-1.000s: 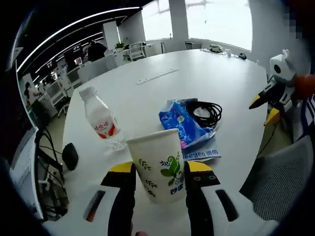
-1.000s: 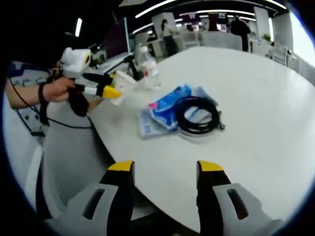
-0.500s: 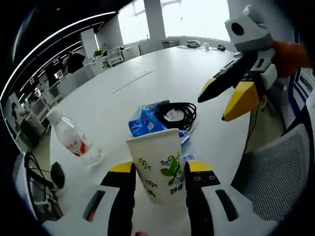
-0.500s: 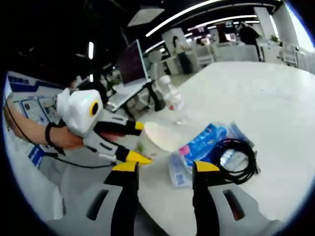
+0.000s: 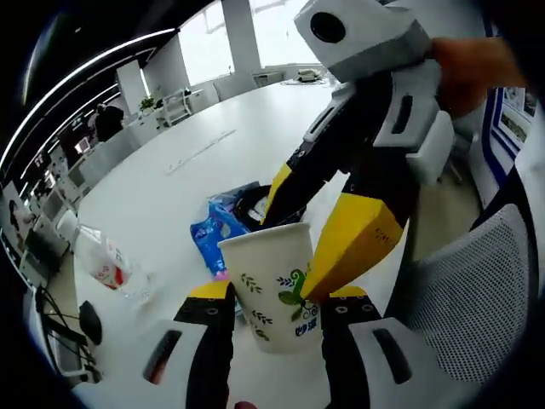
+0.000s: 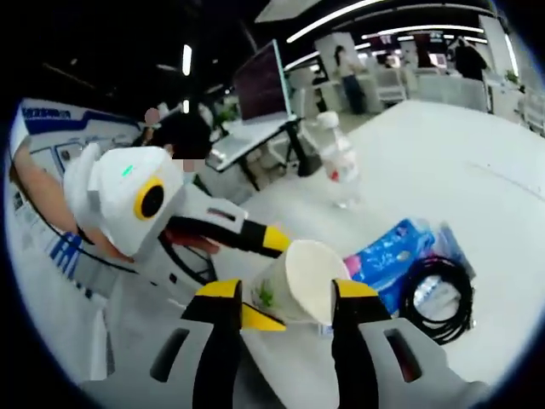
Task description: Arrange the tabletop items into an orderly group along one side of the table until the central work area is clear of visible clutter.
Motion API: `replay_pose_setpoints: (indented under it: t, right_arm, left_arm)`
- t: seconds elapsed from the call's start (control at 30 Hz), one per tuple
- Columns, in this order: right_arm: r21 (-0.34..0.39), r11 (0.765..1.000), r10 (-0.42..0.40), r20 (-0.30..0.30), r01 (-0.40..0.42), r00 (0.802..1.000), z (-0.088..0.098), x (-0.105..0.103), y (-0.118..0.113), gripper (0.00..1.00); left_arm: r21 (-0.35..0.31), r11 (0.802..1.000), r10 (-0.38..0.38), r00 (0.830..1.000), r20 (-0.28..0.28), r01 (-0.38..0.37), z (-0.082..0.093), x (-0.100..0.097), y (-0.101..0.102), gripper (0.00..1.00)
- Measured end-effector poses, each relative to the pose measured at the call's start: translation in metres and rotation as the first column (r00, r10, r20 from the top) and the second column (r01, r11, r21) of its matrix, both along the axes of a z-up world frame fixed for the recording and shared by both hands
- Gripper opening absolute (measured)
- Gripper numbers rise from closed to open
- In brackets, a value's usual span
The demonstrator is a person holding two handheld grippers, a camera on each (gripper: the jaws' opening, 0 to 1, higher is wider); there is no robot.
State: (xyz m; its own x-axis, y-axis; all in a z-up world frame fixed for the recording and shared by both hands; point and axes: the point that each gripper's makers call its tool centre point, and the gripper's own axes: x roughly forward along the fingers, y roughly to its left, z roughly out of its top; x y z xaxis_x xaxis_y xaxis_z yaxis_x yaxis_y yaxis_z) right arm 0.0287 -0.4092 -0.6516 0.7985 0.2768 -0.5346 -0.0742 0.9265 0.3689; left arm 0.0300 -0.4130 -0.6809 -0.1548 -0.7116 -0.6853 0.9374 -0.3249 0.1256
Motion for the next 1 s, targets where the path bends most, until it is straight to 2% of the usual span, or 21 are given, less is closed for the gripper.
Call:
replay_pose_setpoints:
  t: [0.23, 0.33, 0.5, 1.0]
  right_arm:
    - [0.032, 0.999, 0.037, -0.017, -0.036, 0.999, -0.005, -0.002, 0.010, 0.33]
    - [0.040, 0.998, 0.056, -0.021, -0.055, 0.998, -0.006, -0.002, 0.015, 0.26]
    - [0.070, 0.995, 0.076, -0.019, -0.074, 0.997, -0.005, -0.003, 0.023, 0.06]
    - [0.093, 0.994, 0.063, -0.010, -0.062, 0.998, -0.001, -0.007, 0.027, 0.03]
  left_arm:
    - [-0.006, 0.999, -0.040, 0.999, 0.032, 0.040, 0.003, -0.004, 0.003, 0.39]
    - [-0.001, 0.998, -0.058, 0.997, 0.045, 0.058, 0.001, -0.007, 0.005, 0.39]
    - [0.001, 0.997, -0.079, 0.995, 0.053, 0.079, 0.001, -0.012, 0.006, 0.36]
    - [-0.004, 0.996, -0.088, 0.995, 0.040, 0.088, 0.003, -0.018, 0.006, 0.37]
